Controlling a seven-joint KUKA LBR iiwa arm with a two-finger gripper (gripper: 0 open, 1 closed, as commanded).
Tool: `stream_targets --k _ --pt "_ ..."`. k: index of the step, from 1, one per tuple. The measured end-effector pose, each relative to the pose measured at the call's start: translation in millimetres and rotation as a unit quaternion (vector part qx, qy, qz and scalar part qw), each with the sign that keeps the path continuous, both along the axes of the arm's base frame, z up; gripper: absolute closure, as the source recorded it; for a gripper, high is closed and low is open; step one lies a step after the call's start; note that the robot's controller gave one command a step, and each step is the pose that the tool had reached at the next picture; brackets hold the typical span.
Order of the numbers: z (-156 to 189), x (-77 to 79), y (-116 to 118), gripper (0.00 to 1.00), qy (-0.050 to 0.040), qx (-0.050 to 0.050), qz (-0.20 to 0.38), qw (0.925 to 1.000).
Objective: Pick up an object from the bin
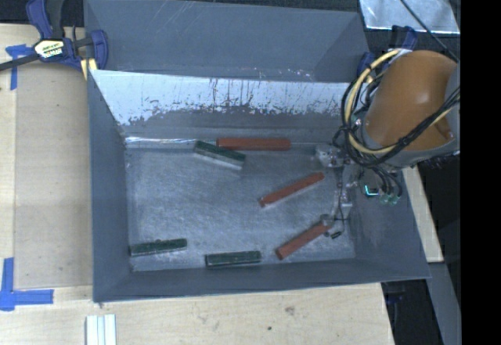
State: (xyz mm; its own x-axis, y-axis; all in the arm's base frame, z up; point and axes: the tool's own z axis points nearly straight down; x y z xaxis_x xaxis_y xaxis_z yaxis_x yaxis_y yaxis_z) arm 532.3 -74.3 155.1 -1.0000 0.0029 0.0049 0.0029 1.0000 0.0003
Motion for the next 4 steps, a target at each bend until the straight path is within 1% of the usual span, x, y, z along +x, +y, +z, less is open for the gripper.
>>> stream_targets --k 1,2,3,4 --pt "4.4 2.0 0.2 0.0 -0.0042 -0.001 0.001 1.0" --pt "-76.9 19.1 -10.8 0.0 -0.0052 -0.001 -0.02 0.9998" --pt "-84.1 8.1 35.6 1.0 -0.0047 0.0 -0.096 0.9953" --pt "-84.1 8.1 35.6 1.0 -0.0047 0.0 -0.096 0.9954"
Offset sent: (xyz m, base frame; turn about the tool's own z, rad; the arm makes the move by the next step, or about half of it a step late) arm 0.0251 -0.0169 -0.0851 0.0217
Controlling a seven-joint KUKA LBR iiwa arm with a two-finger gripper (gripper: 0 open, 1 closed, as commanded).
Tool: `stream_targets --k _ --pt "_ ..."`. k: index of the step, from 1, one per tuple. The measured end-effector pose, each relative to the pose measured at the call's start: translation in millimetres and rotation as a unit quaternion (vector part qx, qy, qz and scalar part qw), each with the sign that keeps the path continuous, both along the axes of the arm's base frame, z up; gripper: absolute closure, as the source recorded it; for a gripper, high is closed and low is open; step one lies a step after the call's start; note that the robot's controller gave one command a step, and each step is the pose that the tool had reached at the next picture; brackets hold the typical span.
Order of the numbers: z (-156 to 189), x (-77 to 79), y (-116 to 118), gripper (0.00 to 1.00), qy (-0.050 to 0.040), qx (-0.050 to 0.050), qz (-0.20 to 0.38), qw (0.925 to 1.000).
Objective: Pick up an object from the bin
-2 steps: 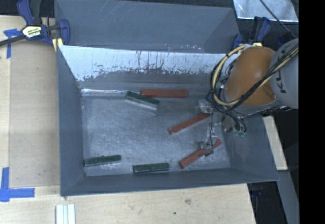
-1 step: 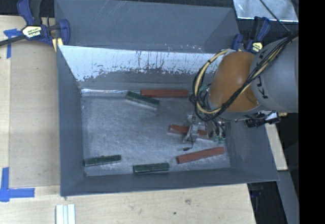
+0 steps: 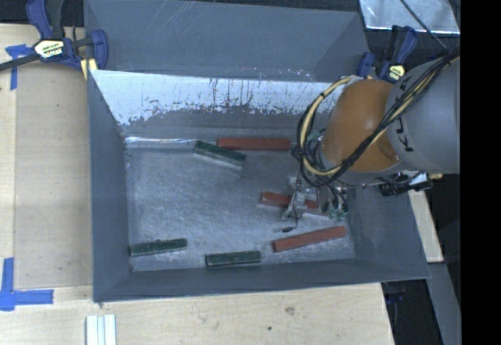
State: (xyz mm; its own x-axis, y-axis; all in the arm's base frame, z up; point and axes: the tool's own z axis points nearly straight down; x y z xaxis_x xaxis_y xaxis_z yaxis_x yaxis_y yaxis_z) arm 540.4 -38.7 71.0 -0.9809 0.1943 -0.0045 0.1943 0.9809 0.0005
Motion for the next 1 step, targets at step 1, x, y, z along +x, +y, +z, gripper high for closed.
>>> stream_targets --k 1 --pt "133.8 3.7 39.9 1.0 0.0005 0.0 0.025 0.9997"
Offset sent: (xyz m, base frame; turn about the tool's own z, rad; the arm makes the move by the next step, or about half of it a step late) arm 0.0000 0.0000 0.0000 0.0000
